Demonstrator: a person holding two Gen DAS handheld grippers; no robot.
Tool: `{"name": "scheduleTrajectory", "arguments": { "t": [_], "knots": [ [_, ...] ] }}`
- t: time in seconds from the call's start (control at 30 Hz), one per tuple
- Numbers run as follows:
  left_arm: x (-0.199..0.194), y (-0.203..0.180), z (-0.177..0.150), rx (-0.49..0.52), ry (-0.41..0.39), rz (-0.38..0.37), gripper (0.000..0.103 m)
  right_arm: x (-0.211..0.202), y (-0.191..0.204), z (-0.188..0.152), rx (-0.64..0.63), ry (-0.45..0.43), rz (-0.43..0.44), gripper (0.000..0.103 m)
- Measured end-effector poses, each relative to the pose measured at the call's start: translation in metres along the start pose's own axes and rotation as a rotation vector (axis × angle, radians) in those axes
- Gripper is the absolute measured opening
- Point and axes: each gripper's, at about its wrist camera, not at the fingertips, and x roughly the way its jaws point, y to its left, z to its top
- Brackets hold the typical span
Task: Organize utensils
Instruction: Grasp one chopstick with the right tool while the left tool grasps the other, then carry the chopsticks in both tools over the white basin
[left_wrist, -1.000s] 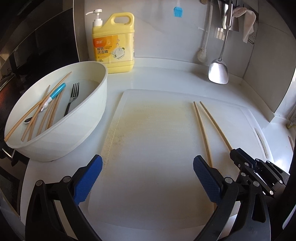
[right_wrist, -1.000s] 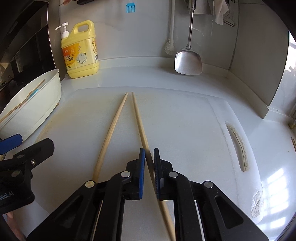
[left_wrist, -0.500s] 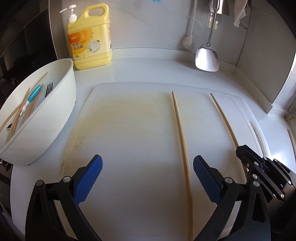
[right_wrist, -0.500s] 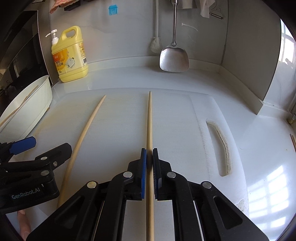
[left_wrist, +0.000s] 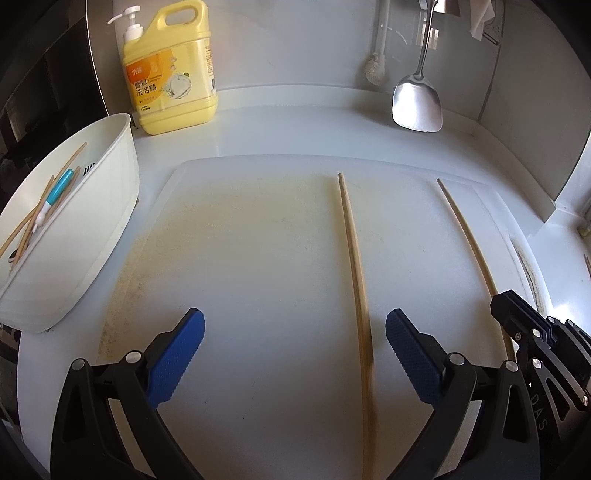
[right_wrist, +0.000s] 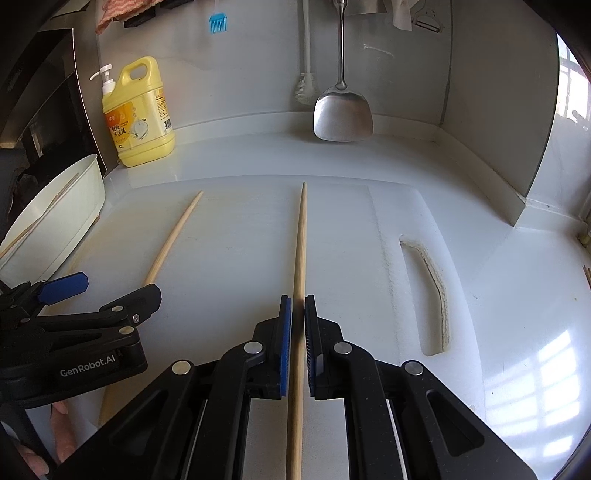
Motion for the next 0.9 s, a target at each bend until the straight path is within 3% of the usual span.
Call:
{"name": "scheduleTrajectory", "arguments": {
  "t": [0.13, 0.33, 0.43, 0.5, 0.53, 0.6, 0.63, 0.9],
  "knots": [
    [0.001, -0.001, 0.003, -0.002, -0.008, 0.007, 0.098, 0.003, 0.002, 0.003, -0.029, 0.005, -0.008, 0.022],
    [0.000, -0.001, 0.004, 0.006, -0.031, 0.000, 0.095, 0.004, 0.003, 0.003, -0.041, -0.007, -0.012, 0.022],
    [-0.005, -0.003, 0.003, 0.024, -0.053, -0.013, 0.077, 0.004, 0.005, 0.002, -0.050, -0.011, -0.018, 0.019],
    [-0.009, -0.006, 0.004, 0.037, -0.061, -0.026, 0.051, 0.003, 0.007, 0.002, -0.055, -0.012, -0.018, 0.015],
    [-0.010, -0.007, 0.004, 0.042, -0.063, -0.032, 0.045, 0.003, 0.008, 0.002, -0.058, -0.012, -0.020, 0.014],
    [-0.013, -0.011, 0.002, 0.052, -0.066, -0.044, 0.017, 0.003, 0.009, 0.001, -0.061, -0.012, -0.022, 0.009],
    [-0.013, -0.013, 0.001, 0.055, -0.065, -0.049, 0.010, 0.003, 0.009, 0.002, -0.059, -0.013, -0.023, 0.006],
    [-0.020, -0.009, -0.006, 0.017, -0.010, -0.100, 0.007, -0.002, 0.003, 0.000, 0.001, 0.003, 0.034, 0.006]
  ]
}}
